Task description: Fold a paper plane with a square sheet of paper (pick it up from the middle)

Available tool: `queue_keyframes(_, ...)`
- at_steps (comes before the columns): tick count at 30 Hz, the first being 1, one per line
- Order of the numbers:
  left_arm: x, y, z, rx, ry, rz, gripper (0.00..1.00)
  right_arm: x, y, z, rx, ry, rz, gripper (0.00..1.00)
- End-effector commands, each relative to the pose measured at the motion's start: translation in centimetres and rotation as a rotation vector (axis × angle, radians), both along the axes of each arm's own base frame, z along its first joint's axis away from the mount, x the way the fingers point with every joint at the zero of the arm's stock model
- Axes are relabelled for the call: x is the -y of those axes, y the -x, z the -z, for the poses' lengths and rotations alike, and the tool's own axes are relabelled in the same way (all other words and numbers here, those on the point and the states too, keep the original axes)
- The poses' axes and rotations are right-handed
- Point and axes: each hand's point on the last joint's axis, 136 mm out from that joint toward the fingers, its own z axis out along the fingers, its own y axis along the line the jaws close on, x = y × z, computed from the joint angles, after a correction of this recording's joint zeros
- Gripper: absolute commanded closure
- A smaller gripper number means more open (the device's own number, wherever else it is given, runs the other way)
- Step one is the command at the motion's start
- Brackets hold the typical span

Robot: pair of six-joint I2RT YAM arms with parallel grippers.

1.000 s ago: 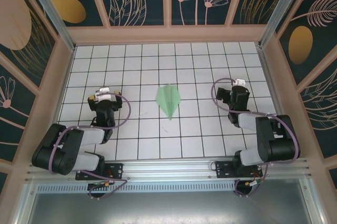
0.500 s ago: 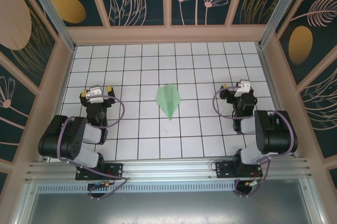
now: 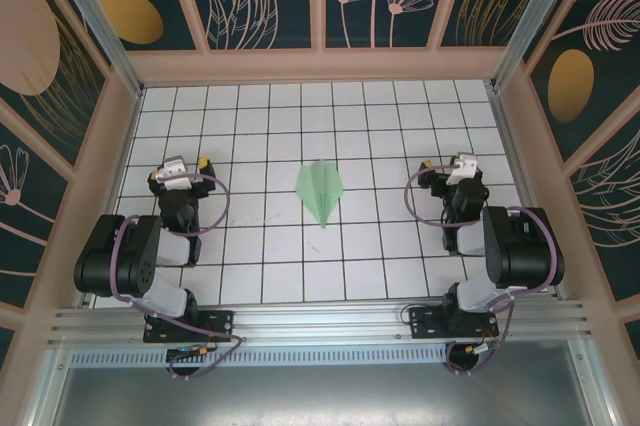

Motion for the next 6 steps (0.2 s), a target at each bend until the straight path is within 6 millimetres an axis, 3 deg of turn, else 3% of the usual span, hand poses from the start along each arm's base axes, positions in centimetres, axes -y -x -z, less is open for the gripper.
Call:
queue_keyframes(1,1.0,-0.86,-0.38,0.002,-0.002,0.063,0.01,-0.04,-0.18,-1.29,0.055,-0.025,-0.007,0.01)
queue_keyframes(6,0.89,-0.42,-0.63,0.02,-0.007,0.059,0.02,-0.05,-0.18,-1.25,0.054,-0.027,-0.007,0.01)
